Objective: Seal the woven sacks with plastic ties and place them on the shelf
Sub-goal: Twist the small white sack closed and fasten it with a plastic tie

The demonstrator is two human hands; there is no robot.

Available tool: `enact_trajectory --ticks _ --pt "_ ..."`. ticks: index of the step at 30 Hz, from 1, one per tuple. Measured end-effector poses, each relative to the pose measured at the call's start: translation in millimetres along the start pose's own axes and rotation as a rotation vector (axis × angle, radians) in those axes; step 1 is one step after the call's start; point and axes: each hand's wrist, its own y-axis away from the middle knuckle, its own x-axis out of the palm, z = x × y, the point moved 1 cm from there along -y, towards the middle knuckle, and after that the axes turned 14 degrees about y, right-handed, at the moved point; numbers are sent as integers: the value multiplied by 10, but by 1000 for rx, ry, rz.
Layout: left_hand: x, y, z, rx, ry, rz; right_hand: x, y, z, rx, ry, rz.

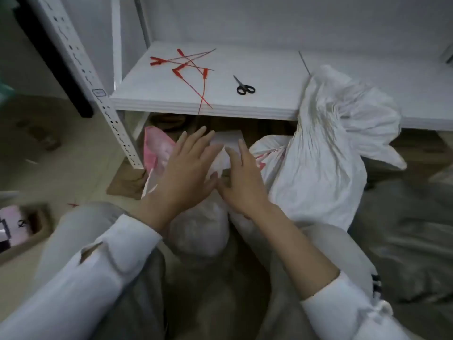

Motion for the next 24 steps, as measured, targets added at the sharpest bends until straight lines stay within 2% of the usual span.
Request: enact_trajectory --ticks 3,9,11,14,16,19,22,24 --pt "-100 217 108 4 -62 16 21 115 28 -81 -24 34" --pt "-207 437 345 -306 -282 213 86 185 102 -113 -61 168" --pt "-244 390 493 -367 -275 145 123 179 82 -69 -83 196" --pt "-232 348 738 -416 -81 25 167 177 13 -39 -94 215" --pt "-197 312 810 -384 80 -33 193 147 6 -39 -83 225" --pt "-200 216 687 -193 261 -83 185 25 67 -32 -177 215" --pt "-202 179 542 26 292 -63 162 -108 190 -100 -290 168" --pt "-175 192 516 117 264 -34 173 -181 254 -148 -256 137"
